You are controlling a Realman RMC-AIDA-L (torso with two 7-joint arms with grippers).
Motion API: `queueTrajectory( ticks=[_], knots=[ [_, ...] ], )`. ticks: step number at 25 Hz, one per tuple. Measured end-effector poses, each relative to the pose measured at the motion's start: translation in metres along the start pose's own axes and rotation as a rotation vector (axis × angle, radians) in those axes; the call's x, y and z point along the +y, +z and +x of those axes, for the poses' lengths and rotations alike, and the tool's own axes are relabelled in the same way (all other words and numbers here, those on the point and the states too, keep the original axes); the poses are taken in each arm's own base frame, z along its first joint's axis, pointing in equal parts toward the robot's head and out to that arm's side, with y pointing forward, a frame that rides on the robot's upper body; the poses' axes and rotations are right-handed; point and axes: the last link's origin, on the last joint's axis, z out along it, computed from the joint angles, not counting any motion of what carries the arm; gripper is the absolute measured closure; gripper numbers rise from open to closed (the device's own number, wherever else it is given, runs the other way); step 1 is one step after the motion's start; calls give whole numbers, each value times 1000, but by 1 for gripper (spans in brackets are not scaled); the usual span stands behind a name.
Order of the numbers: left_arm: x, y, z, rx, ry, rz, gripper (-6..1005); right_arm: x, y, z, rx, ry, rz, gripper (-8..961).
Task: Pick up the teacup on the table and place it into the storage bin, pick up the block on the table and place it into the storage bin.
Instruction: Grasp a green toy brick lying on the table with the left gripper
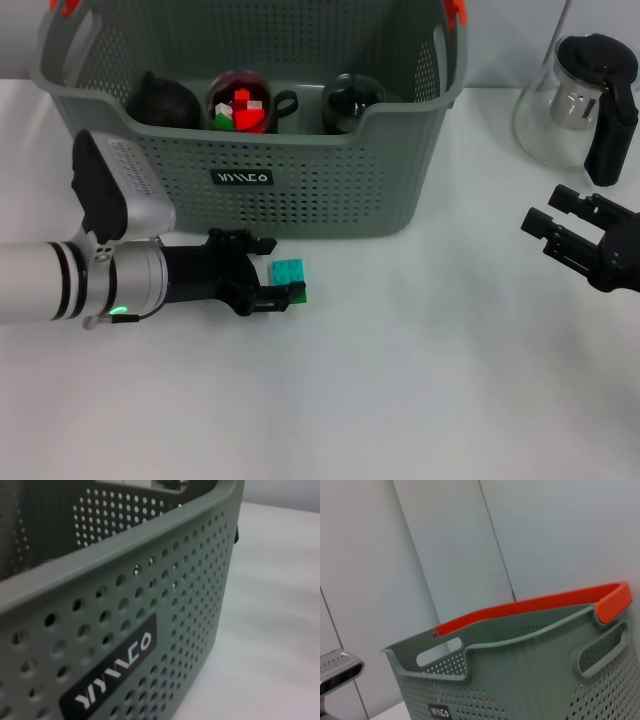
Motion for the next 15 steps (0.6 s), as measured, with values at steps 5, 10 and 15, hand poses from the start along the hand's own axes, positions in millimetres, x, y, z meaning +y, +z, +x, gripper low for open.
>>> queueTrajectory(
  ticks=[5,10,15],
  knots=[
    [0,3,3,-13,12,-9,265,-1,0,-1,1,6,0,311],
    [5,7,4,-34,24,-39,265,-1,0,-1,2,6,1,311],
    [7,7,4,-41,35,-50,265,-1,0,-1,2,7,2,310]
  ],
)
